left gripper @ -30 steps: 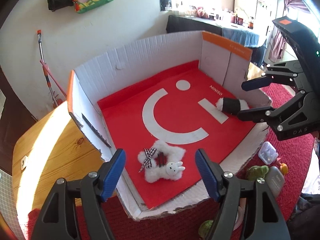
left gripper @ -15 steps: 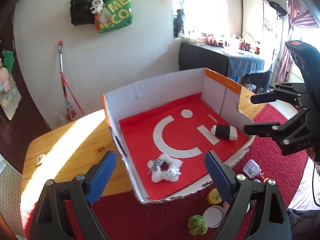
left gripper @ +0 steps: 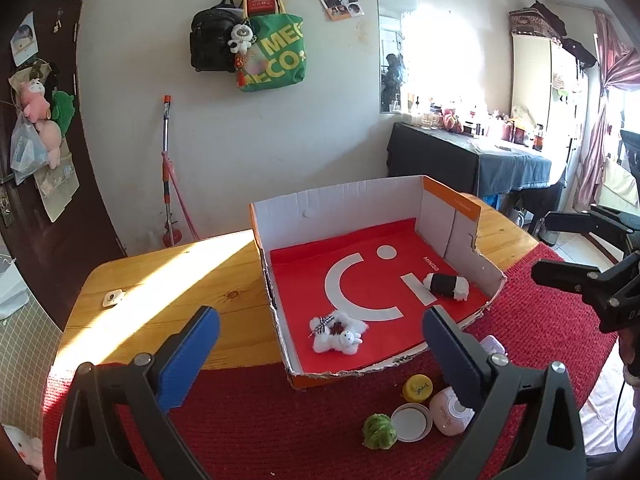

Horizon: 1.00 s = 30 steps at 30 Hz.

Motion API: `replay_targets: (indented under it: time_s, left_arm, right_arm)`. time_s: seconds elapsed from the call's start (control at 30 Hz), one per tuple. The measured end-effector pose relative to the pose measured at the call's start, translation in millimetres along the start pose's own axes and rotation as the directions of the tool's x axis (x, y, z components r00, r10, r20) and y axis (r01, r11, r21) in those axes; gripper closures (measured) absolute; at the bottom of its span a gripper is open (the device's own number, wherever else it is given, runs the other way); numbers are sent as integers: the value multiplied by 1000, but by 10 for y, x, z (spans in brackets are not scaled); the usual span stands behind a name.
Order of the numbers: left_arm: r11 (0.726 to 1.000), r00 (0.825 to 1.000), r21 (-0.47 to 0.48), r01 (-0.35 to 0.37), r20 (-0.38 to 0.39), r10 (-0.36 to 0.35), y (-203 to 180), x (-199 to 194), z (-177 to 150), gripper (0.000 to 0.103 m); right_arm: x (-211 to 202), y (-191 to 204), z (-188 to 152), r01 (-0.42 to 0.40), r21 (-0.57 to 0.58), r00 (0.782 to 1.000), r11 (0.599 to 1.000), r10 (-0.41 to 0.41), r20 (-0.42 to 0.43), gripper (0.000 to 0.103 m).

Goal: Organize objects
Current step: 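Withdraw both tools from the box back over the rug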

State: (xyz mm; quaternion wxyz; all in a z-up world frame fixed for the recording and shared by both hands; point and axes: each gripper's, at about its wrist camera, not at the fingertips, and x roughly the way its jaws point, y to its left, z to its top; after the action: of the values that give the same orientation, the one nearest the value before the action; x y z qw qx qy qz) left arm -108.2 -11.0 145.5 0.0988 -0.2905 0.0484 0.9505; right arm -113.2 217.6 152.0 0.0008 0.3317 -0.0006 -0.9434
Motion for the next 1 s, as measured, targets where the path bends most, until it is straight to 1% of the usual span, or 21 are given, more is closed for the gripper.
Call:
replay_targets:
  time_s: [0.2,0.33,0.43,0.6,0.7,0.8,0.87,1.0]
  left_arm:
    - [1000,1000,-20,-18,18,18,-110,-143,-158,0]
    - [998,999,-45,-45,25,46,-172,-186,-303,0]
    - [996,998,-72,-60,23,62,-199,-188,-421,0]
    - [992,997,-99,-76,17,78,-248,-172,-599,0]
    - [991,996,-107,-84,-2,84,-277,-126,-733,0]
    - [989,995,-113,-93,-43,88,-295,-27,-881,0]
    - [989,994,-122,-86,-80,76,-301,42,-986,0]
    - [988,990,-135,-72,-129,54,-302,125,-1125,0]
  right_arm:
    - [-228,12,-228,35,49,997,998,-38,62,7]
    - [-265,21,-395,56,92,994,994,-64,86,4]
    - [-249,35,-542,91,118,990,989,-102,95,3]
    - [-167,30,-757,97,158,991,983,-109,71,3]
    - [-93,43,-848,122,163,990,979,-132,53,3]
    - [-12,44,-956,125,179,991,976,-133,28,3]
    - [41,45,-1016,129,188,991,974,-133,11,3]
    - [136,27,-1131,136,209,991,968,-134,-22,3]
